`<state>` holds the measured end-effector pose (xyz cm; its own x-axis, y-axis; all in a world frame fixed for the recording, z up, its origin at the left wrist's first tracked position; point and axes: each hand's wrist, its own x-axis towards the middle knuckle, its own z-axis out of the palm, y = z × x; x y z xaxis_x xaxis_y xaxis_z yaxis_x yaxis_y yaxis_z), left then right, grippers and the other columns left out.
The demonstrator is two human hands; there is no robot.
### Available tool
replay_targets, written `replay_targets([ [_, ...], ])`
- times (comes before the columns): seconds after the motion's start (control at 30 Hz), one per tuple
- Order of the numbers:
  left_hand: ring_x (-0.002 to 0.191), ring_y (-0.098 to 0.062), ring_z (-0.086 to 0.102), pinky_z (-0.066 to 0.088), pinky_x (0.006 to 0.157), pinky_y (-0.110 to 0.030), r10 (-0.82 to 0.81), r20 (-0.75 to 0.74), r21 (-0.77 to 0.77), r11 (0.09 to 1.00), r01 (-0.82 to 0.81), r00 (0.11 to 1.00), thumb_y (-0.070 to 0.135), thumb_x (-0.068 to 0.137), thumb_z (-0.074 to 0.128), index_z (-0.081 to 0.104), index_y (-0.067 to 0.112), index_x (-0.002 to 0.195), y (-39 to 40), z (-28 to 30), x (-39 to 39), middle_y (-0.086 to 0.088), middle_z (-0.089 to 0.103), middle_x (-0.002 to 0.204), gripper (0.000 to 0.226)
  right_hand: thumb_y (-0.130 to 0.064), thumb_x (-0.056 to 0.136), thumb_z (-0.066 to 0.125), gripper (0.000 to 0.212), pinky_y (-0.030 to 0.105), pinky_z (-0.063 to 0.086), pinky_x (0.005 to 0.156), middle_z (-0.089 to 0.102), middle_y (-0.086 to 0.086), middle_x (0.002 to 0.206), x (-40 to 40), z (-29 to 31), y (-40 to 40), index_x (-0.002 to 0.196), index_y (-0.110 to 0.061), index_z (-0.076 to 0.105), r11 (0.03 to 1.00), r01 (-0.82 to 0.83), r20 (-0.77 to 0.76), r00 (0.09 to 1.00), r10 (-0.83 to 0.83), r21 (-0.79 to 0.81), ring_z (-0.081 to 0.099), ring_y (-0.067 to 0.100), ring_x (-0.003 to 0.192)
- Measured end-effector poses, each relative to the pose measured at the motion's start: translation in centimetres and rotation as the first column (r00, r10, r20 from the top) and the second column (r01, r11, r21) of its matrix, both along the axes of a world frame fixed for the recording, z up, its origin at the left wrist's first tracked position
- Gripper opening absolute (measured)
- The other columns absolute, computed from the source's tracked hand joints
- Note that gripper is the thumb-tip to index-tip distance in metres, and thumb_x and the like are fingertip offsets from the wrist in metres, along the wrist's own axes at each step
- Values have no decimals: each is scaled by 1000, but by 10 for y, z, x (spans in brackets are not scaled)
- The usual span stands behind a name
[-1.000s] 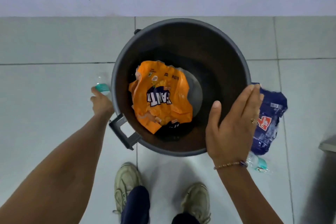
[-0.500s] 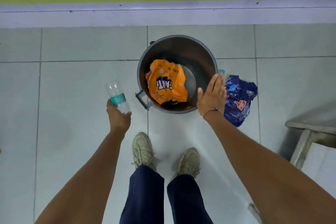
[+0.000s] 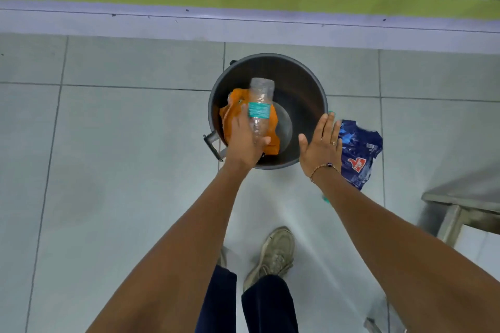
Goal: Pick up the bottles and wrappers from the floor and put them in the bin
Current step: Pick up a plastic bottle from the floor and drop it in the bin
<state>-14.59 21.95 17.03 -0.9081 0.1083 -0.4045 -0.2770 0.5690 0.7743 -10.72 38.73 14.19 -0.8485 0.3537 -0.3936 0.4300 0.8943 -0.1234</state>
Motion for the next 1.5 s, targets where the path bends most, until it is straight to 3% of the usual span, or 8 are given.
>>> replay_targets([
  [0.23, 151, -29, 6, 8, 123, -45, -209, -199, -539, 839, 72, 957, 35, 102, 29, 14, 11, 153, -19, -16, -22, -9, 10, 163, 58, -40, 100, 27, 63, 49, 21, 118, 4, 10, 161, 4, -3, 10, 150, -11, 3, 995, -19, -96, 995, 10, -95, 5, 31, 148],
  [0.5, 151, -29, -2, 2, 123, -44, -319, -82, -734, 660, 160, 944, 43, 102, 15, -2, 6, 152, -25, -41, -20, -14, -1, 163, 65, -47, 97, 20, 62, 45, 35, 112, 20, 8, 158, 11, -18, 24, 150, -17, 10, 964, -33, -266, 963, -40, -264, 24, 30, 144],
  [0.63, 151, -29, 1, 2, 123, -43, -295, -92, -729, 670, 137, 951, 45, 102, 17, 2, 6, 153, -24, -48, -18, -14, 3, 163, 66, -31, 99, 36, 43, 47, 47, 101, 49, 12, 139, 33, -37, 42, 139, -16, 37, 787, 470, -238, 775, -585, -400, 50, 30, 124],
  [0.73, 151, -31, 5, 4, 122, -44, -293, -164, -701, 706, 97, 942, 43, 102, 20, 7, 3, 152, -25, -51, -18, -17, 8, 162, 65, -9, 94, 44, 36, 43, 48, 97, 56, 17, 131, 70, -58, 64, 130, -9, 51, 688, 674, -81, 696, -714, -269, 54, 35, 117],
  [0.93, 150, -33, 1, -2, 121, -43, -238, -237, -663, 749, 23, 942, 44, 101, 22, 13, 5, 152, -26, -59, -14, -17, 7, 162, 64, -4, 88, 49, 33, 33, 48, 88, 63, 17, 119, 128, -89, 111, 119, -6, 59, 899, 438, 442, 805, -396, 7, 59, 35, 108],
  [1.23, 151, -29, -2, -4, 120, -40, -200, -326, -636, 770, -58, 924, 49, 100, 18, 16, 11, 152, -26, -63, -10, -13, 4, 163, 65, -15, 83, 64, 53, 37, 45, 97, 56, 8, 129, 132, -173, 114, 132, -12, 42, 986, 91, 645, 747, -162, 143, 53, 26, 120],
  [1.37, 151, -29, -2, -4, 120, -40, -182, -354, -618, 782, -83, 917, 50, 99, 17, 18, 12, 152, -25, -64, -10, -12, 6, 163, 65, -23, 83, 66, 48, 33, 46, 93, 61, 5, 126, 134, -194, 78, 128, -15, 50, 993, 96, 610, 783, -119, 70, 58, 24, 116],
  [1.5, 151, -31, 0, -2, 121, -42, -178, -328, -598, 799, -58, 928, 43, 101, 23, 21, 9, 151, -26, -60, -10, -15, 7, 163, 61, -45, 79, 64, 58, 36, 46, 93, 60, 6, 127, 125, -167, 40, 129, -18, 52, 870, 484, 534, 762, -367, -93, 56, 25, 116],
])
